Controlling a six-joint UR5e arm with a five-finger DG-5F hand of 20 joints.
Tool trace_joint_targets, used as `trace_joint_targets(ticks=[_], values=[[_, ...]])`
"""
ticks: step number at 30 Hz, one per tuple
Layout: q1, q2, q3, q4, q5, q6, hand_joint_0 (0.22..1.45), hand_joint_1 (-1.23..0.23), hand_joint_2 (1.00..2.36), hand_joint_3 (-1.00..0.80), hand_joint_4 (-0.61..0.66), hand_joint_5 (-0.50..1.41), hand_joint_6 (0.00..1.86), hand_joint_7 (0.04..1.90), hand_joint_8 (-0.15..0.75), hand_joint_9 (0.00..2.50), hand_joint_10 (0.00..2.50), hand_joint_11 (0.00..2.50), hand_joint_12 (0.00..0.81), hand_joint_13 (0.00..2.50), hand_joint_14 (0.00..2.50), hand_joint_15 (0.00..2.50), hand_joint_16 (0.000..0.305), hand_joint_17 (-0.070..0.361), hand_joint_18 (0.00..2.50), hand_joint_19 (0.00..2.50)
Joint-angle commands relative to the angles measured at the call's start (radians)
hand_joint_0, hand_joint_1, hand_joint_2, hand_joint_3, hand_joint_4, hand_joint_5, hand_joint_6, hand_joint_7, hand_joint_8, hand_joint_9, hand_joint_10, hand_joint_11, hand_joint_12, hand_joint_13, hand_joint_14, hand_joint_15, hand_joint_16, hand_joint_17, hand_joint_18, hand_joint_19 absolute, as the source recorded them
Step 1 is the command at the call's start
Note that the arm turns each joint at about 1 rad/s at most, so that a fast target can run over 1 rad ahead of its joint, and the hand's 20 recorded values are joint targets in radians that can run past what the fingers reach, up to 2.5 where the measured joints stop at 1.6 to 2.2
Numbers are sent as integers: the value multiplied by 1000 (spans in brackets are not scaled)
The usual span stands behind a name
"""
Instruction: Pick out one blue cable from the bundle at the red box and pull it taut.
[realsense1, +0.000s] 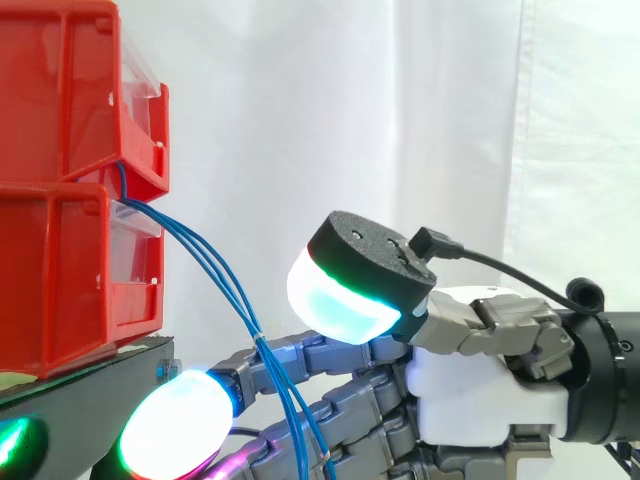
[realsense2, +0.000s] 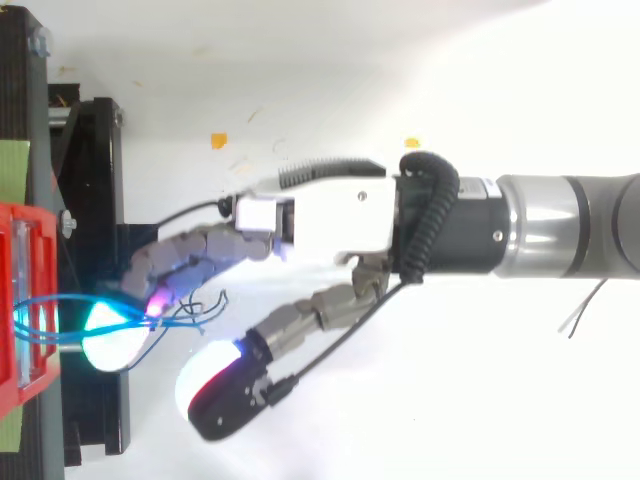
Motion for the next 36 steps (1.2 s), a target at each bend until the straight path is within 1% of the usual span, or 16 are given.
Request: trace_joint_targets(ticks=[1,6,7,8,12,16,24,33,36], values=[[19,-1,0,3,0,30,479,-553,1000,-500,217,-190,502,787,246,611,9,240,309,525,10,263,48,108,313,396],[29,-1,0,3,-3,89,483,-544,1000,-500,221,-185,503,810,245,636,10,270,312,544,11,292,48,108,329,414],[29,-1,0,3,-3,89,486,-543,1000,-500,222,-182,503,816,245,644,10,285,311,548,12,298,48,108,331,422],[32,-1,0,3,-3,103,488,-543,1000,-500,223,-182,503,815,245,646,11,293,311,552,11,299,48,108,334,425],[32,-1,0,3,-5,115,497,-541,1000,-500,220,-176,503,831,243,653,12,310,308,565,12,307,47,106,343,433],[25,-1,0,3,-8,125,504,-537,1000,-500,220,-175,503,832,243,674,12,322,307,574,12,318,47,105,350,442],[20,-1,0,3,-10,125,519,-532,1000,-500,226,-169,503,847,246,723,14,357,307,622,14,356,46,104,383,469],[11,-1,0,5,-10,125,545,-555,1003,-454,218,-161,503,895,244,761,15,404,303,675,16,403,45,101,419,516],[6,-1,0,5,-17,125,550,-561,1005,-448,213,-159,503,911,240,769,15,413,302,688,16,412,45,100,424,516]])
